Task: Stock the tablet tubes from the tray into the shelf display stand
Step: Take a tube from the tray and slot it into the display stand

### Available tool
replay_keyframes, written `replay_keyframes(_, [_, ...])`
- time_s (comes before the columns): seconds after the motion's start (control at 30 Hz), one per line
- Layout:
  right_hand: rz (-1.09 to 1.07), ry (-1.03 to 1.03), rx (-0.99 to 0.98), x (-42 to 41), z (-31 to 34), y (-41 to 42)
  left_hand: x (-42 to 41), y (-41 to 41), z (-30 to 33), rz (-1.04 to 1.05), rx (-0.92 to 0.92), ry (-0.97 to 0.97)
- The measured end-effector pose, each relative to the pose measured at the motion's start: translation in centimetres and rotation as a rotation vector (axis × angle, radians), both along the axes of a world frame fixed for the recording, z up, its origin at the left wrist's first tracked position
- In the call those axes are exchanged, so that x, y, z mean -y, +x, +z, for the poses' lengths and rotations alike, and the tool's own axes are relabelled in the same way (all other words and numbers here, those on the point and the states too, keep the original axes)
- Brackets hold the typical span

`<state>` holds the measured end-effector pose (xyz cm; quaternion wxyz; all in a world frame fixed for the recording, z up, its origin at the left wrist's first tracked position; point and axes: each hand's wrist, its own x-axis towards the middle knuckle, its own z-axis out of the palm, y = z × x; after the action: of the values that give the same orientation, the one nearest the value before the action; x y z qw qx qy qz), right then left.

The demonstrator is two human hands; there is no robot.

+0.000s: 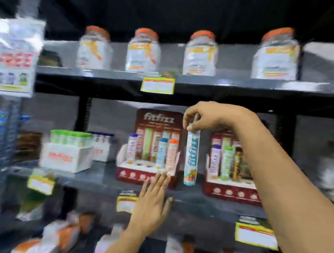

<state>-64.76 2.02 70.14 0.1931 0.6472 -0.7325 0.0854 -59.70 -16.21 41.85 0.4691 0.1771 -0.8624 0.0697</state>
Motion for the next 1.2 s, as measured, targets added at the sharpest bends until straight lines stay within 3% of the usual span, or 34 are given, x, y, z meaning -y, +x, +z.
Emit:
replay_keyframes(0.17, [-0.213,0.016,0.029,-2.5,0.9,-8.4,-2.7,-7.5,1.2,-0.094,0.063,-0.024])
replay_keyframes(0.3, [-0.384,-0.019,0.019,-3.2,0.0,-13.6,-3.2,-9.5,1.3,-0.007,0.058,0.082])
replay_keyframes(0.4, [-0.447,-0.099,0.052,-3.0,-0.8,-17.0,-3.7,-9.5,1.1,0.070,0.019,0.033])
replay_keyframes(0.67, [-0.456,-0.277,0.086,-0.8,-3.2,-22.7,-3.7,-9.9,0.8,0.106,-0.060,-0.051])
replay_keyframes(1.2, [-0.475,-0.062,0.091,-0.5,-3.8,-24.2,-3.9,-9.7,0.8,0.124,-0.061,-0.042])
